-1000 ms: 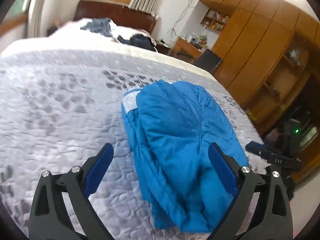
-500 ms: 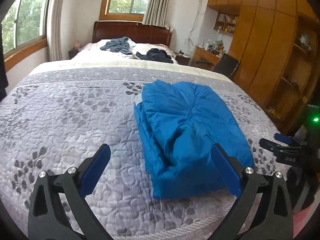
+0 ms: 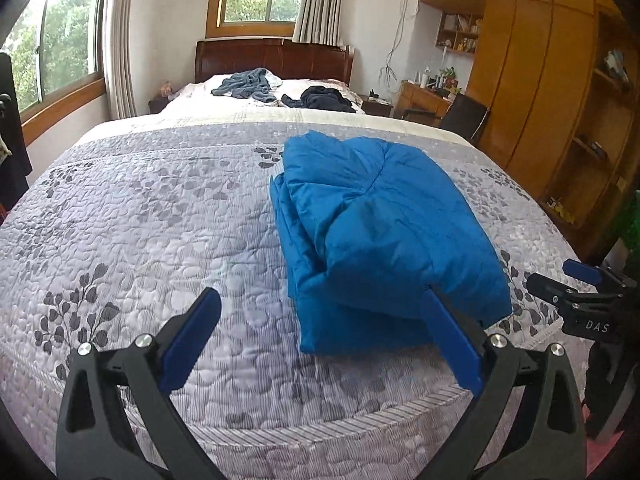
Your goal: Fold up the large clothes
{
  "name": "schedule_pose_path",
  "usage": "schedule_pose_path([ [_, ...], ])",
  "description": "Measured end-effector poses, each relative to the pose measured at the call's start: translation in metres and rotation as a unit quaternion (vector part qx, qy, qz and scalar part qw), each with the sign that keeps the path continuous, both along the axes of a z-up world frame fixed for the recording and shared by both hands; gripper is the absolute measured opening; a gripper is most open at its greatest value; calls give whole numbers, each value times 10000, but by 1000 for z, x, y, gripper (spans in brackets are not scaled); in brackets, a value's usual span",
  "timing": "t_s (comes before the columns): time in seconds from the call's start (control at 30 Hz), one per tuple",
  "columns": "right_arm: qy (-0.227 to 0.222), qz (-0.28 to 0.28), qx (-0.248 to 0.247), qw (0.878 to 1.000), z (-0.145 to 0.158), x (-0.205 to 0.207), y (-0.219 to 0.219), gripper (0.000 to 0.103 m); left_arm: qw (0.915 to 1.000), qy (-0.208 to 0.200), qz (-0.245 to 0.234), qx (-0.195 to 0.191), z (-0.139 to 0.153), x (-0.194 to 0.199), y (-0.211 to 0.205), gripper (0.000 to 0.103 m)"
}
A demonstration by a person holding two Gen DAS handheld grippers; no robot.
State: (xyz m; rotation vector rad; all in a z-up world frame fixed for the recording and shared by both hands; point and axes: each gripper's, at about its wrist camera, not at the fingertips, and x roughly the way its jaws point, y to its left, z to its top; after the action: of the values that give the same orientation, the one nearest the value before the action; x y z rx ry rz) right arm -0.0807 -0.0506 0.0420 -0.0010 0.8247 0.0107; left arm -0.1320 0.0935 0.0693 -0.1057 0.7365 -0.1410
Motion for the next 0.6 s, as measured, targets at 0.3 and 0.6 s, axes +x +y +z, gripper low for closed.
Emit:
schedule_pose_path([
  [0.3, 24, 75, -104, 9999, -2, -8, 15, 99, 9997, 49, 156, 170, -2, -11, 1, 100],
  [0.6, 62, 40, -200, 9998, -3, -7, 17, 99, 9995, 208, 158, 180, -9, -12, 2, 100],
])
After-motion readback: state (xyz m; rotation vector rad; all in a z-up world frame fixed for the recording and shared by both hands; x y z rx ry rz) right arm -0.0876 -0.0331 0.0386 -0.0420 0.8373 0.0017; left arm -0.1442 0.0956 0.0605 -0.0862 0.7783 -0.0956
